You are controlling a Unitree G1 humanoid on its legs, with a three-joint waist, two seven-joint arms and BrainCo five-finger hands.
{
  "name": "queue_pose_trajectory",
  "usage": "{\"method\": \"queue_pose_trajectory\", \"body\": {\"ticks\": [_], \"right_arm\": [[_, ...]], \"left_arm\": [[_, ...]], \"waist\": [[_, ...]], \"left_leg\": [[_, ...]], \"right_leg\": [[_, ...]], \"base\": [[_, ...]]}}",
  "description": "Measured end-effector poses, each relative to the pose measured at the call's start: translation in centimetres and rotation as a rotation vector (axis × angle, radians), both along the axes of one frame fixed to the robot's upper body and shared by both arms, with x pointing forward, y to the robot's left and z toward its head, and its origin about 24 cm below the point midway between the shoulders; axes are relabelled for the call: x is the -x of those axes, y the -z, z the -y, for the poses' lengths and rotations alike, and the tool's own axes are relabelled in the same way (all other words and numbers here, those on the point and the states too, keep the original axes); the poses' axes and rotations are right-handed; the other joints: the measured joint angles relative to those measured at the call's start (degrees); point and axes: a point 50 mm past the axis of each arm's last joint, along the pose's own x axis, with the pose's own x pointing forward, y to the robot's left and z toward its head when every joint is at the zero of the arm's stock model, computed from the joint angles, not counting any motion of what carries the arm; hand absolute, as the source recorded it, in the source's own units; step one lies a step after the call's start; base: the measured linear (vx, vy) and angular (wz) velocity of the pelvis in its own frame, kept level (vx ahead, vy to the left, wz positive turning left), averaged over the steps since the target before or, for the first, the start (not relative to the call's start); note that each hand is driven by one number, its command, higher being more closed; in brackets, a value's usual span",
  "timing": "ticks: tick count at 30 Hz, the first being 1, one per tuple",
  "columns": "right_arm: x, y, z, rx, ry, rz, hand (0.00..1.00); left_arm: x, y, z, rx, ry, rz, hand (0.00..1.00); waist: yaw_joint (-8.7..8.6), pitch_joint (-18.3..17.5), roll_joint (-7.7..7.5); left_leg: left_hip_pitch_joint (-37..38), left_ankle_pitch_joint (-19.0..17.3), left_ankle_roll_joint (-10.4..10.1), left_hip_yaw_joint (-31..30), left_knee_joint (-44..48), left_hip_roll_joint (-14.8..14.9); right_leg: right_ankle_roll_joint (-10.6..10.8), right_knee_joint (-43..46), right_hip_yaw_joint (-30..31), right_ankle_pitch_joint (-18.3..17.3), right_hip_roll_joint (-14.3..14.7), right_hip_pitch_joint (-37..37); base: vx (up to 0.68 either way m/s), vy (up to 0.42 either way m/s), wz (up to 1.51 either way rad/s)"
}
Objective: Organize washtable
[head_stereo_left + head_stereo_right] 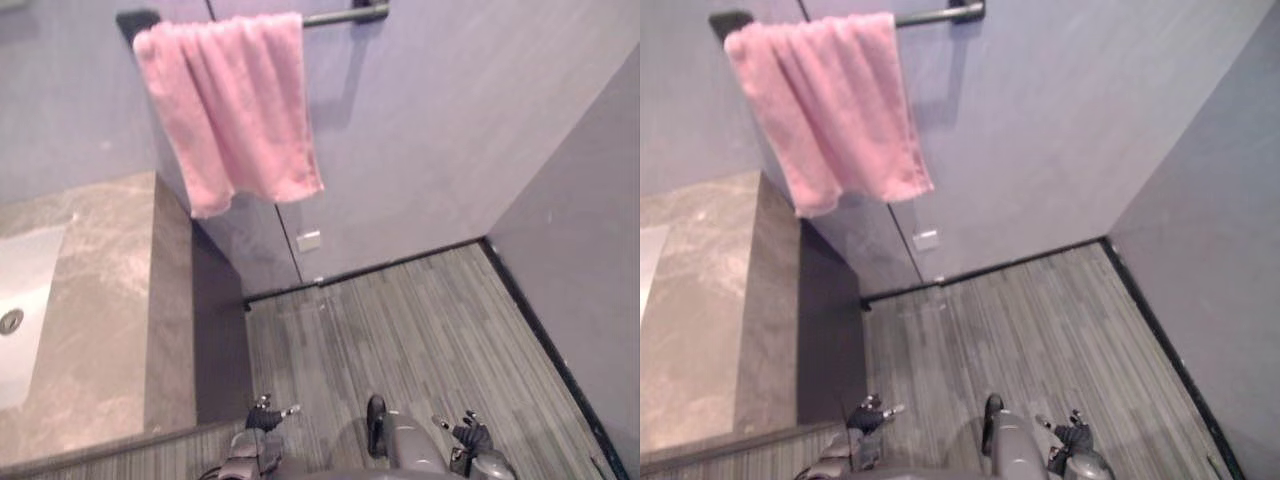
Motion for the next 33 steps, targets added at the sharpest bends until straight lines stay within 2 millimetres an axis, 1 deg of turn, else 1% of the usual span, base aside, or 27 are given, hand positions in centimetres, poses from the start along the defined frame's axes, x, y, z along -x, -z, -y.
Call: {"method": "queue_pose_trajectory", "body": {"ticks": [1, 2, 3, 4, 5, 7, 8, 9, 10, 11, 12, 13, 15, 16, 17, 18, 19, 20, 21, 22, 23, 24, 25, 27, 28, 30, 33], "right_arm": [[-0.3, 0.0, -0.5, -0.006, -0.016, 0.011, 0.00], [-0.4, -0.1, -0.7, -0.009, -0.022, 0.014, 0.00], [-0.6, -0.1, -1.1, -0.014, -0.039, 0.019, 0.00], [-0.8, -0.1, -1.4, -0.021, -0.037, 0.030, 0.00], [-0.8, -0.1, -1.6, -0.029, -0.026, 0.033, 0.00], [-0.2, 0.1, -1.6, -0.034, -0.017, 0.017, 0.00], [-0.1, 0.1, -1.4, -0.027, -0.018, 0.013, 0.00], [0.2, 0.2, -1.0, -0.019, -0.021, -0.009, 0.00], [0.3, 0.3, -1.0, -0.019, -0.021, -0.014, 0.00], [0.5, 0.3, -0.9, -0.019, -0.019, -0.023, 0.00], [0.7, 0.5, -1.0, -0.025, -0.014, -0.032, 0.00], [1.1, 0.7, -1.2, -0.036, -0.002, -0.048, 0.00], [1.6, 0.8, -1.2, -0.039, 0.001, -0.064, 0.00], [1.5, 0.8, -1.1, -0.037, 0.001, -0.061, 0.00], [1.3, 0.8, -1.3, -0.042, -0.002, -0.055, 0.00], [1.1, 0.8, -1.4, -0.045, -0.005, -0.052, 0.00], [1.0, 0.7, -1.4, -0.042, -0.008, -0.045, 0.00], [0.9, 0.6, -1.3, -0.037, -0.014, -0.040, 0.00], [0.9, 0.6, -1.3, -0.036, -0.015, -0.037, 0.00], [0.8, 0.6, -1.3, -0.036, -0.015, -0.033, 0.00], [0.7, 0.6, -1.3, -0.036, -0.017, -0.030, 0.00], [0.8, 0.6, -1.4, -0.039, -0.016, -0.033, 0.00], [1.0, 0.7, -1.3, -0.042, -0.003, -0.041, 0.00], [1.7, 0.8, -0.9, -0.038, 0.017, -0.062, 0.00], [1.7, 0.8, -0.7, -0.034, 0.022, -0.066, 0.00], [2.0, 0.9, -0.5, -0.032, 0.039, -0.073, 0.00], [2.5, 1.0, -0.1, -0.022, 0.048, -0.089, 0.00]], "left_arm": [[-0.3, -0.2, 0.0, -0.002, -0.001, 0.014, 0.00], [-0.4, -0.3, 0.0, -0.002, -0.001, 0.022, 0.00], [-0.6, -0.5, 0.0, -0.003, -0.003, 0.041, 0.00], [-0.7, -0.6, -0.1, -0.004, -0.006, 0.052, 0.00], [-0.8, -0.7, -0.1, -0.005, -0.008, 0.058, 0.00], [-0.8, -0.7, 0.1, -0.003, 0.002, 0.059, 0.00], [-0.6, -0.6, 0.2, -0.002, 0.012, 0.052, 0.00], [-0.5, -0.5, 0.4, -0.007, 0.042, 0.042, 0.00], [-0.4, -0.4, 0.3, -0.008, 0.045, 0.038, 0.00], [-0.3, -0.3, 0.3, -0.012, 0.052, 0.029, 0.00], [-0.1, -0.2, 0.1, -0.018, 0.055, 0.019, 0.00], [-0.1, -0.2, -0.1, -0.023, 0.060, 0.014, 0.00], [0.2, -0.1, -0.5, -0.038, 0.076, 0.000, 0.00], [0.3, 0.0, -0.3, -0.037, 0.087, -0.007, 0.00], [0.3, 0.0, -0.3, -0.037, 0.086, -0.009, 0.00], [0.5, 0.1, -0.4, -0.038, 0.087, -0.017, 0.00], [0.7, 0.3, -0.5, -0.039, 0.089, -0.032, 0.00], [1.0, 0.4, -0.5, -0.039, 0.092, -0.042, 0.00], [1.1, 0.5, -0.5, -0.039, 0.092, -0.047, 0.00], [1.3, 0.5, -0.5, -0.038, 0.092, -0.053, 0.00], [1.5, 0.6, -0.7, -0.042, 0.091, -0.059, 0.00], [1.7, 0.6, -0.9, -0.048, 0.090, -0.062, 0.00], [1.9, 0.7, -1.3, -0.059, 0.091, -0.071, 0.00], [2.5, 0.9, -1.0, -0.047, 0.088, -0.092, 0.00], [2.8, 1.0, -1.0, -0.047, 0.086, -0.101, 0.00], [3.5, 1.2, -1.0, -0.045, 0.083, -0.120, 0.00], [3.5, 1.2, -1.1, -0.047, 0.082, -0.120, 0.00]], "waist": [[0.02, 0.2, -0.13], [0.00, 0.2, -0.40], [0.13, 0.2, -0.52], [0.18, 0.2, -0.42], [0.34, 0.2, -0.45], [0.44, 0.2, -0.42], [0.55, -0.1, 0.04], [1.79, -0.5, 1.28], [1.86, -0.6, 1.30], [1.75, -1.0, 1.38], [1.46, -1.6, 0.70], [1.16, -1.9, -0.12], [1.16, -2.8, -1.11], [1.17, -2.8, -1.02], [1.25, -2.7, -0.90], [1.22, -2.7, -0.90], [0.94, -2.8, -0.94], [0.80, -2.8, -0.71], [0.75, -2.9, -0.67], [0.34, -2.9, -0.69], [-0.05, -3.1, -1.04], [-0.03, -3.4, -1.63], [-0.31, -3.8, -1.48], [0.08, -4.5, -0.32], [0.01, -4.9, 0.77], [-0.08, -4.9, 0.73], [-0.23, -5.3, 0.69]], "left_leg": [[-3.1, -1.0, 1.6, 1.8, 5.6, 2.1], [-4.2, -1.3, 2.1, 3.0, 6.5, 2.8], [-7.0, -1.8, 3.0, 5.2, 5.5, 3.9], [-8.9, -2.4, 3.9, 6.7, 3.0, 4.3], [-10.2, -3.0, 4.8, 8.5, -1.5, 3.9], [-10.4, -2.4, 4.3, 10.1, -20.0, -0.4], [-10.0, -0.6, 2.4, 9.1, -30.0, -2.5], [-9.4, 6.9, 1.7, 8.1, -40.3, -4.0], [-9.1, 8.0, 2.3, 8.2, -40.7, -4.3], [-8.7, 9.1, 4.9, 8.3, -40.9, -5.4], [-8.4, 7.8, 7.2, 8.2, -40.1, -6.7], [-8.6, 6.9, 10.6, 8.2, -38.2, -8.1], [-7.4, 5.9, 12.0, 7.8, -38.6, -10.5], [-5.3, 5.2, 12.6, 7.3, -40.0, -11.4], [-2.6, 3.8, 12.9, 6.4, -41.8, -11.8], [-1.0, 3.2, 12.9, 5.8, -42.5, -11.9], [1.6, 2.8, 12.9, 4.7, -43.0, -12.0], [4.3, 2.7, 12.9, 3.8, -44.1, -11.9], [5.4, 2.7, 12.9, 3.3, -44.7, -11.7], [6.5, 2.5, 12.6, 2.5, -45.0, -11.4], [7.3, 1.9, 11.5, 1.8, -45.2, -11.4], [7.5, 1.4, 10.7, 1.3, -45.4, -11.9], [8.2, 0.8, 9.9, -0.4, -45.9, -11.8], [8.5, 0.7, 9.3, -0.9, -46.2, -10.6], [8.9, 0.3, 8.6, -1.0, -46.5, -9.6], [9.5, 0.4, 8.2, -1.4, -46.6, -8.9], [10.5, 0.4, 7.7, -3.1, -46.8, -8.3]], "right_leg": [[-0.3, 0.1, 0.0, -1.8, 0.1, 3.0], [-0.7, 0.0, 0.1, -2.8, 0.0, 3.9], [-0.7, -0.2, 0.5, -4.7, -0.1, 5.8], [-0.4, -0.6, 0.4, -5.2, -0.4, 7.0], [0.1, -1.3, 0.4, -5.7, -0.9, 8.3], [1.5, -3.3, 0.2, -6.7, -3.0, 10.9], [1.9, -4.4, 0.2, -7.0, -3.4, 11.7], [3.3, -6.5, 0.7, -7.6, -3.6, 13.6], [3.8, -6.9, 0.8, -7.7, -3.7, 14.0], [5.0, -8.3, 0.8, -8.0, -4.5, 15.4], [6.3, -9.3, 0.4, -7.6, -5.7, 16.5], [7.2, -10.0, 0.5, -7.2, -7.1, 17.6], [7.4, -6.9, 1.9, -7.1, -8.8, 17.4], [7.6, -0.5, 3.1, -7.0, -9.2, 15.4], [9.2, 9.2, 4.5, -6.5, -9.2, 11.4], [9.3, 13.5, 5.1, -7.4, -8.8, 10.1], [8.7, 16.9, 5.3, -9.9, -7.9, 8.7], [8.1, 17.0, 5.1, -11.3, -6.9, 7.4], [7.8, 15.8, 4.9, -11.5, -6.1, 6.6], [7.8, 11.3, 4.9, -11.5, -4.8, 5.5], [7.2, 3.2, 5.0, -8.9, -4.2, 5.0], [6.6, -0.9, 5.0, -5.1, -4.1, 4.8], [6.0, -1.9, 4.6, -1.9, -3.9, 4.7], [5.4, -4.8, 4.1, -1.4, -3.2, 6.7], [5.0, -6.9, 3.9, -0.8, -2.2, 7.8], [4.7, -9.8, 3.4, 0.2, -1.5, 10.0], [4.5, -15.0, 2.1, 2.0, -0.8, 13.9]], "base": [[0.20, -0.084, -0.11], [0.25, -0.080, -0.10], [0.14, -0.009, -0.06], [0.24, 0.019, -0.01], [0.24, 0.081, 0.12], [0.30, 0.137, 0.16], [0.43, 0.238, -0.01], [0.41, 0.231, -0.07], [0.44, 0.241, -0.02], [0.39, 0.188, 0.16], [0.49, 0.211, 0.28], [0.49, 0.202, 0.32], [0.45, 0.186, 0.32], [0.51, 0.213, 0.20], [0.40, 0.154, 0.12], [0.38, 0.110, 0.19], [0.35, 0.049, 0.37], [0.33, 0.029, 0.45], [0.29, -0.007, 0.54], [0.25, -0.040, 0.64], [0.24, -0.048, 0.64], [0.29, -0.083, 0.60], [0.25, -0.070, 0.38], [0.25, -0.088, 0.12], [0.19, -0.093, -0.08], [0.16, -0.094, 0.03], [0.11, -0.045, 0.15]]}}
